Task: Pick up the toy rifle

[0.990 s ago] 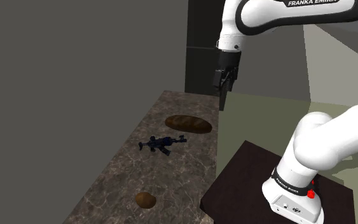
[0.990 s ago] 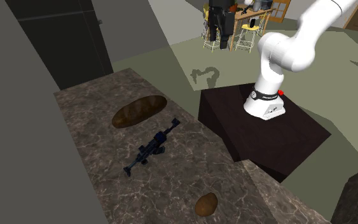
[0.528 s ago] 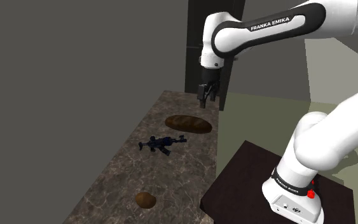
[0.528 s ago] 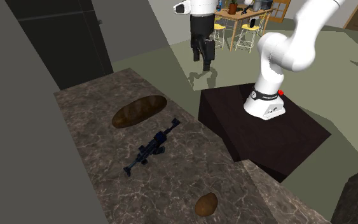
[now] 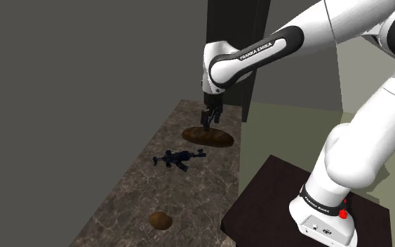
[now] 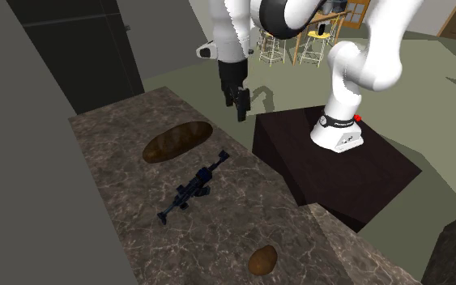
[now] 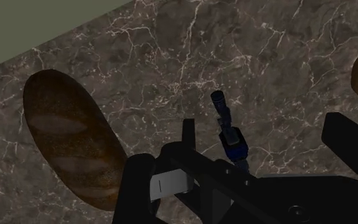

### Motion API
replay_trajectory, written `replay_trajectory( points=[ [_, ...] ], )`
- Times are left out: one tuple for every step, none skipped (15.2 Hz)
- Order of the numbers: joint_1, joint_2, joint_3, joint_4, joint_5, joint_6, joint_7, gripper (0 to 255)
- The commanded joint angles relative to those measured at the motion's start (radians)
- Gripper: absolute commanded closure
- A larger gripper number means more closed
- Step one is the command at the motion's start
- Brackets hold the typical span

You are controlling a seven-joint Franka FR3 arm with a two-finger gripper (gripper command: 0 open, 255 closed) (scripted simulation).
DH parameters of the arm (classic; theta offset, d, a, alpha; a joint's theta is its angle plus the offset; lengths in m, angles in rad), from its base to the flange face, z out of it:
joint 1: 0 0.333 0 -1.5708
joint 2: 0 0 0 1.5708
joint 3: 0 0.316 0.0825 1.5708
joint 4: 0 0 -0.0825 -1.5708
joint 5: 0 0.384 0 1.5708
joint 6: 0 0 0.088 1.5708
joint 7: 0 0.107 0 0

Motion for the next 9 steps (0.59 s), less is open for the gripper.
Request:
replay_trajectory(
  points=[
    [0.006,0.079,0.005,0.027,-0.003,0.053,-0.014,0],
    [0.008,0.117,0.008,0.043,-0.006,0.075,-0.021,0],
    [0.011,0.156,0.01,0.059,-0.009,0.096,-0.027,0],
    [0.013,0.194,0.013,0.077,-0.012,0.116,-0.033,0],
    [0.016,0.232,0.015,0.097,-0.015,0.135,-0.038,0],
    [0.018,0.271,0.018,0.117,-0.019,0.152,-0.043,0],
    [0.021,0.309,0.02,0.138,-0.023,0.169,-0.048,0],
    [0.023,0.348,0.023,0.161,-0.028,0.184,-0.052,0],
    [0.026,0.386,0.025,0.185,-0.032,0.198,-0.057,0]
  ],
)
